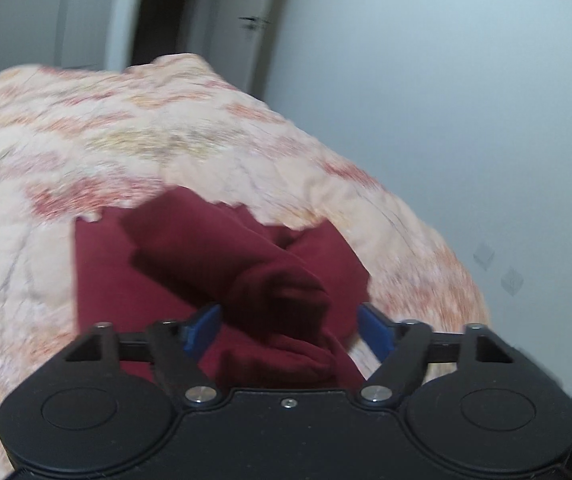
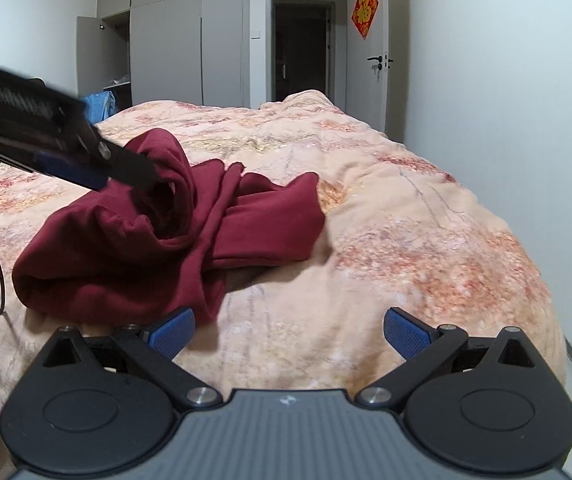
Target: Fold small clothes
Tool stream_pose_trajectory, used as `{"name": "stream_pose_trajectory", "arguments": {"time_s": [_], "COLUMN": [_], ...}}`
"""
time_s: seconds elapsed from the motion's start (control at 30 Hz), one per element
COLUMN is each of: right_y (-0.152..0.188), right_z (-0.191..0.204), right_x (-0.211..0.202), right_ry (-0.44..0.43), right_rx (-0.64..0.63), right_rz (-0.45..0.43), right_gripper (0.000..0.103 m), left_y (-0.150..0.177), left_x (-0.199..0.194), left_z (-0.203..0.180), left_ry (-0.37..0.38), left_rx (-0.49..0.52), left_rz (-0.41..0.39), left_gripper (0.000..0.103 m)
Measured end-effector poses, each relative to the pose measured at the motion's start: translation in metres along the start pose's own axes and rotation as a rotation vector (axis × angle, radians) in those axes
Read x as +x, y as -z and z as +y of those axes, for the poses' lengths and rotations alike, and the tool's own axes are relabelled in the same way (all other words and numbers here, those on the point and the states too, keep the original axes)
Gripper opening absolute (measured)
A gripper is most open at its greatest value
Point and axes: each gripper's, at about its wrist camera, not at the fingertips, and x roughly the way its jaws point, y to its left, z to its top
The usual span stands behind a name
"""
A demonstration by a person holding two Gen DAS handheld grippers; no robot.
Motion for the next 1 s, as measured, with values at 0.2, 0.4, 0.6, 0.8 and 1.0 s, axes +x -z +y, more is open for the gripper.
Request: {"name": "stream_pose_trajectory", "arguments": {"time_s": [0.2, 0.4, 0.6, 0.8, 1.0], "right_y": [-0.013, -0.042, -0.067, -0.084, -0.096], "right_z": [0.017, 0.034, 0.054, 0.068, 0.065], "right_x": [0.004, 0.016, 0.037, 0.061, 0.084], "right_ry": [-0.062, -0.153, -0.205, -0.205, -0.254], "right_rx": [0.001, -0.009, -0.022, -0.036, 0.028], "right_rz": [-0.046, -0.127, -0.129, -0.110, -0.086], "right_gripper": [0.103, 0.103, 0.103, 0.103, 0.103], "left_y": [-0.029, -0.046, -0.029, 0.013, 0.029], "left_x": [-0.048, -0.096, -0.107, -0.075, -0.024], "left_z": [0.048, 0.095, 0.135, 0.152, 0.136], "left_ry": [-0.162, -0.451, -0.597, -0.527, -0.424], "left_rx": [-0.128, -0.131, -0.144, -0.280, -0.288], "left_rz": [-0.124, -0.215, -0.143, -0.064, 0.003], "left_gripper": [0.102, 0.102, 0.102, 0.102, 0.102]}}
